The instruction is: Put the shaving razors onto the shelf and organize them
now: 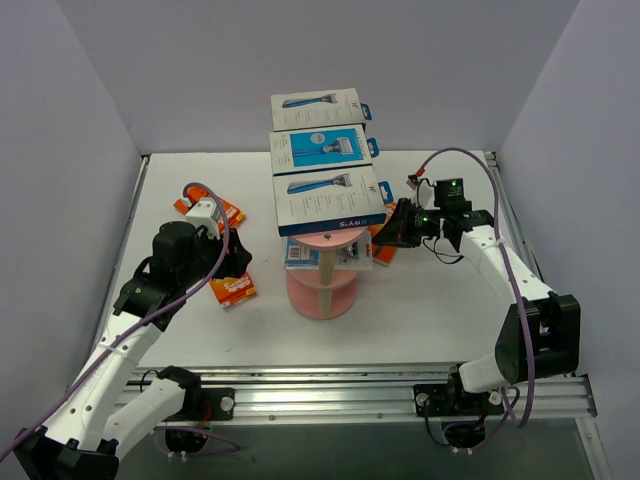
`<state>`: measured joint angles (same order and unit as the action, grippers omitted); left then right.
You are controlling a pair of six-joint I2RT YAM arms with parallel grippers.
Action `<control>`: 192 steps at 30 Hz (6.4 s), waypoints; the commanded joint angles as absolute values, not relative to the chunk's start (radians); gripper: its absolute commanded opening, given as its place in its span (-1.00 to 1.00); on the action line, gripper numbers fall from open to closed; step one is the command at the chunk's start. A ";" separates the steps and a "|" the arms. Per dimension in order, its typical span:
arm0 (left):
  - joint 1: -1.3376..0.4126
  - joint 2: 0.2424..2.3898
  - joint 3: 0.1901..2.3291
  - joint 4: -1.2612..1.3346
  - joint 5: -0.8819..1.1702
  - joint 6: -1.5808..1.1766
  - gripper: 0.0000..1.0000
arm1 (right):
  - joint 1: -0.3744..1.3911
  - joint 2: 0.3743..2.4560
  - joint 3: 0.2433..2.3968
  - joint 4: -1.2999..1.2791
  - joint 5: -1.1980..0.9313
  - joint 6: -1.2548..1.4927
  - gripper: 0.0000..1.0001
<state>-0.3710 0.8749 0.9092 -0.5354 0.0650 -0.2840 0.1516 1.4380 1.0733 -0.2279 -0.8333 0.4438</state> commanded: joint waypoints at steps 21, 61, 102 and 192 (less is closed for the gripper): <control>-0.365 0.874 0.913 -0.514 0.083 -0.278 0.41 | 0.201 1.463 1.132 -0.169 -0.842 0.477 -0.92; -0.367 0.877 0.913 -0.520 0.057 -0.278 0.41 | 0.015 1.365 1.088 -0.296 -0.727 0.380 -0.60; -0.360 0.917 0.945 -0.584 -0.110 -0.307 0.88 | -0.158 1.801 0.972 0.336 -0.522 0.649 -0.11; -0.339 0.905 0.940 -0.583 -0.075 -0.298 0.88 | -0.252 1.342 0.715 0.142 -0.504 0.469 -0.14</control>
